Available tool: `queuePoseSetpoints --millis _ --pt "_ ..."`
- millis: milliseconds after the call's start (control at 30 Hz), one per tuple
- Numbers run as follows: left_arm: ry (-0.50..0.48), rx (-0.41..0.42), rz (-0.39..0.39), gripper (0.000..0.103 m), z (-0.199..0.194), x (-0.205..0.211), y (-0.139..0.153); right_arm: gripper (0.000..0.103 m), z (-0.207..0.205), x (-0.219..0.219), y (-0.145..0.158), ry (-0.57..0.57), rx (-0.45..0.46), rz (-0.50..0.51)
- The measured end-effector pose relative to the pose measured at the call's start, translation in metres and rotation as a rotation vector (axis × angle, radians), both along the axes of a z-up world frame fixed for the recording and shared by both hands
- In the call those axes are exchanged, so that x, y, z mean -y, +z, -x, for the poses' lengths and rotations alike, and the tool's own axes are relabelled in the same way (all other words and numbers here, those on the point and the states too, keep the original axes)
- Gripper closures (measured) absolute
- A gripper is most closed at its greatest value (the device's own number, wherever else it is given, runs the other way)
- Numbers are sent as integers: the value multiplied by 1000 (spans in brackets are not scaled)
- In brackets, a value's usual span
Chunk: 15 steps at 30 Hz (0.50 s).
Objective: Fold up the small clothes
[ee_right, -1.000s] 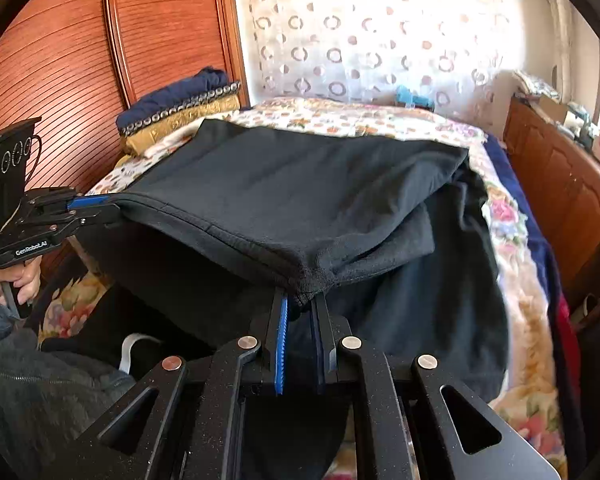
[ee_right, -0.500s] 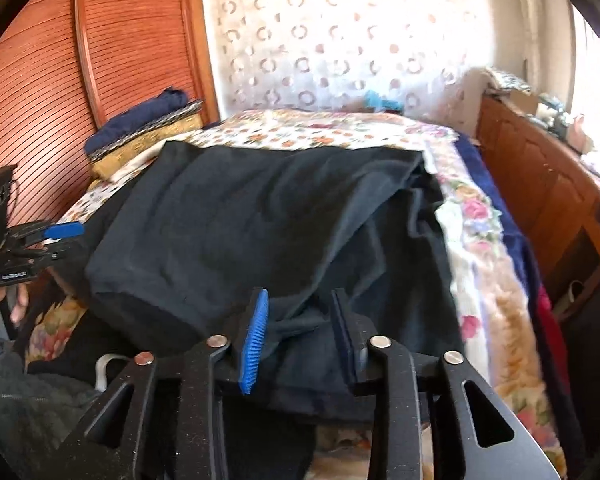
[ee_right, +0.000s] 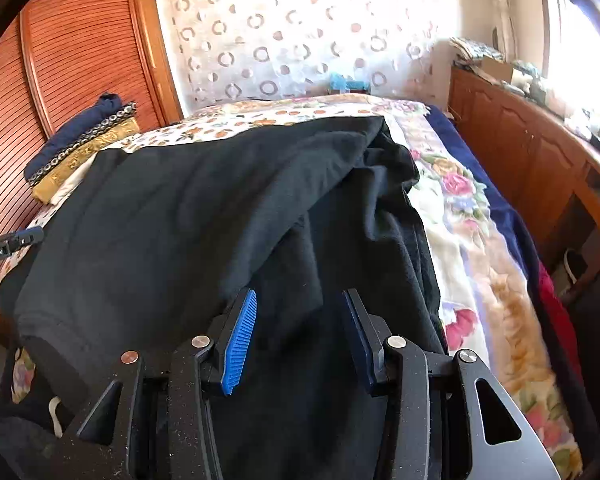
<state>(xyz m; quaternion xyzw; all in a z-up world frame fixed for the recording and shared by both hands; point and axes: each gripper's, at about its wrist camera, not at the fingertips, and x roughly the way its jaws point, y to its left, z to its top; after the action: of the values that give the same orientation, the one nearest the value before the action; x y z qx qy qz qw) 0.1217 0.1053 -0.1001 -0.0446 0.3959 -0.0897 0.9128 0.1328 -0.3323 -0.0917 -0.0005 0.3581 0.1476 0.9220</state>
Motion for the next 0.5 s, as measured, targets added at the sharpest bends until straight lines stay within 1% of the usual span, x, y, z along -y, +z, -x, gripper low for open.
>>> queuePoseSetpoints --millis 100,167,200,233,267,333,367,500 --pt "-13 -21 -40 69 -2 10 -6 57 -4 -2 0 1 -11 -11" --pt "-18 -15 -79 69 0 17 -7 58 -4 -4 1 15 -9 -12" --pt "-22 -13 -87 79 1 18 -7 76 -8 -4 0 25 -10 -15" --pt "-25 -10 -93 87 1 18 -7 93 -9 -5 -2 38 -15 -18" --pt "-26 -3 -95 92 3 18 -6 97 -8 -6 -1 39 -11 -13" --pt "-21 14 -100 94 6 15 -3 99 -3 1 3 31 13 -14" --pt "-5 39 -103 95 11 13 2 99 3 4 7 15 28 -16" --pt "56 115 -52 95 41 -6 21 99 34 28 24 -52 67 -40"
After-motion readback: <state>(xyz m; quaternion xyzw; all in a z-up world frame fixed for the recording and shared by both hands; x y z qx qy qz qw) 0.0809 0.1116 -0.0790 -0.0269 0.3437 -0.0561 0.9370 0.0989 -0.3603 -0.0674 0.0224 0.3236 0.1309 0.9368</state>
